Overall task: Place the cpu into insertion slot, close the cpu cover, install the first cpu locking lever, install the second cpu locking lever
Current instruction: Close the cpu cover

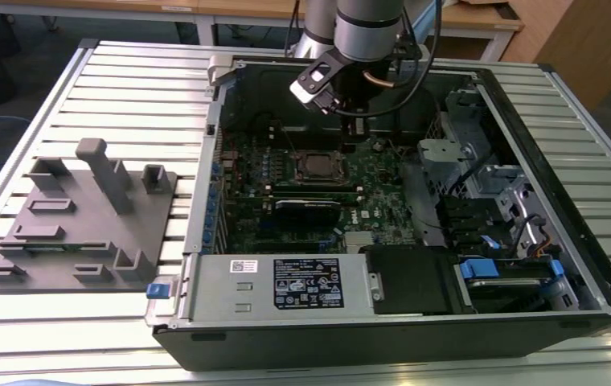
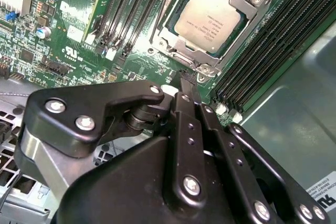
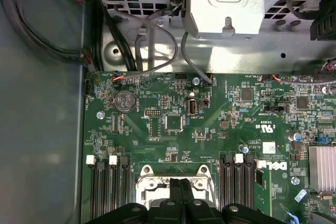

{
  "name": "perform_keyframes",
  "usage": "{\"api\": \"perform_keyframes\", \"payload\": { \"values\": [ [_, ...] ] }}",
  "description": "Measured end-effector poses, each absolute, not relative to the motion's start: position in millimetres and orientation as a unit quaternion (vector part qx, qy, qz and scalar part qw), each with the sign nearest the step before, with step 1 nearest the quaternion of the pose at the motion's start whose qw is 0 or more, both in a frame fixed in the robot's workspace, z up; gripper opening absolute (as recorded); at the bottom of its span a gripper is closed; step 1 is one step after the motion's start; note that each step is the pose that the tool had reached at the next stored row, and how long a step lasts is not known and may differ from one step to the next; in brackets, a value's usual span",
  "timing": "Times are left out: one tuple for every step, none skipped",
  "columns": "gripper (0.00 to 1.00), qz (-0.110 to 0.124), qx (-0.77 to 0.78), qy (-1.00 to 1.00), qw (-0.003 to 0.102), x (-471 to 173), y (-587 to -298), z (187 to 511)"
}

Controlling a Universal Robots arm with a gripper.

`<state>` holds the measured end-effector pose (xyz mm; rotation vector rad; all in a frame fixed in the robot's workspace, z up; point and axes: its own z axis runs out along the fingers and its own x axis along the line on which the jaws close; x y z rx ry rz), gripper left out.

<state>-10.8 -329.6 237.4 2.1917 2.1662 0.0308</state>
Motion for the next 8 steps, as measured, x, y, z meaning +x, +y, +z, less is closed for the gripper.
{"api": "perform_keyframes", "payload": {
  "values": [
    [0.11,0.009,0.711,0.703,0.029,-10.8,-329.5,237.2],
    [0.11,0.006,0.711,0.703,0.026,-10.8,-329.5,237.0],
    [0.11,0.003,0.711,0.703,0.023,-10.8,-329.5,237.0],
    [0.11,0.001,0.711,0.703,0.021,-10.9,-329.6,237.0],
    [0.11,0.001,0.711,0.703,0.021,-10.9,-329.6,237.0],
    [0.11,0.001,0.711,0.703,0.021,-10.9,-329.6,237.0],
    [0.11,0.001,0.711,0.703,0.021,-10.9,-329.6,237.0],
    [0.11,0.001,0.711,0.703,0.021,-10.8,-329.6,237.0]
  ]
}}
